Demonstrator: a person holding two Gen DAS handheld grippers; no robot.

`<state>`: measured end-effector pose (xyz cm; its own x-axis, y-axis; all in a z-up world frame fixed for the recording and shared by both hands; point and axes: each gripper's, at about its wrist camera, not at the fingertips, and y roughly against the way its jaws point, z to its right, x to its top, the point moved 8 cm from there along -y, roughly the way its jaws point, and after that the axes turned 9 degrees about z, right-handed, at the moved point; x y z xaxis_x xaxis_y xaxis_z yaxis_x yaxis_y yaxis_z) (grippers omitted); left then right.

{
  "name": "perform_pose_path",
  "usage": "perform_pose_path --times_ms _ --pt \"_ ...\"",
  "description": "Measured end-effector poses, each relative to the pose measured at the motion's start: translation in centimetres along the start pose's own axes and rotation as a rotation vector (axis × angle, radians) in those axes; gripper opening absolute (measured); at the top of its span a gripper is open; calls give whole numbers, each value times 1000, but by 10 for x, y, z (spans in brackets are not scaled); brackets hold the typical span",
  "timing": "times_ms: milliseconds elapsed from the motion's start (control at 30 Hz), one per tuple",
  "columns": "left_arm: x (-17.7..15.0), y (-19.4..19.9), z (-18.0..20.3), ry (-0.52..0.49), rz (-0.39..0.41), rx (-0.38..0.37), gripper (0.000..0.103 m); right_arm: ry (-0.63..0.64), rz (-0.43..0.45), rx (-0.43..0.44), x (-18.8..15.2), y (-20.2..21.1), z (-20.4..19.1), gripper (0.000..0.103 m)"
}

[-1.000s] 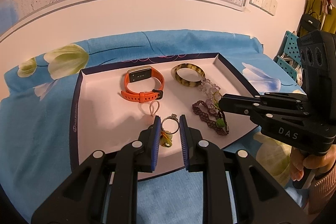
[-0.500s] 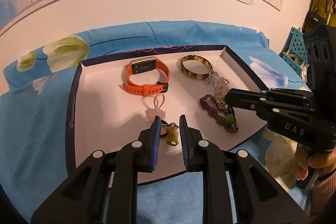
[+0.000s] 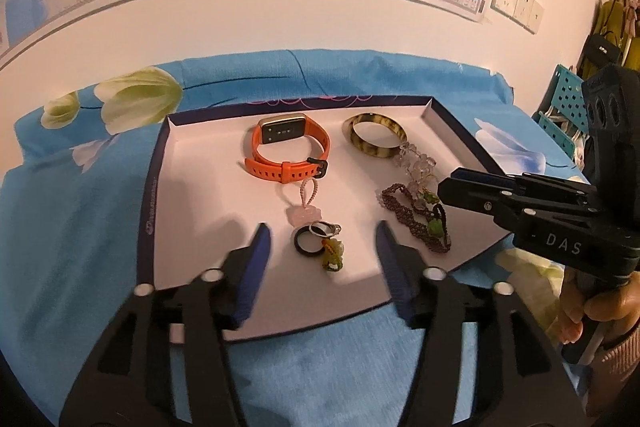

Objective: Organize jewelry
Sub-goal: 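Open both tools to drop the rings into the tray and lift away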

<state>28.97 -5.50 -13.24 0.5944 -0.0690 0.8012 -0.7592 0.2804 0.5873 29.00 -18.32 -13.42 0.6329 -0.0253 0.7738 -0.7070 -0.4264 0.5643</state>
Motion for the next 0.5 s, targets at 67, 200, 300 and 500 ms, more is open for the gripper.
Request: perform_pose_path --times_ms 67,200,300,500 --pt "0 5 -1 6 11 3 63 5 5 -4 -1 4 -1 27" --pt "-1 17 -1 13 34 16 74 14 25 -11 -3 14 -5 42" --pt "-1 26 0 6 57 32 86 27 47 -17 -3 24 -9 51" --pt "-5 45 2 6 85 58 97 58 98 -59 -5 42 -17 85"
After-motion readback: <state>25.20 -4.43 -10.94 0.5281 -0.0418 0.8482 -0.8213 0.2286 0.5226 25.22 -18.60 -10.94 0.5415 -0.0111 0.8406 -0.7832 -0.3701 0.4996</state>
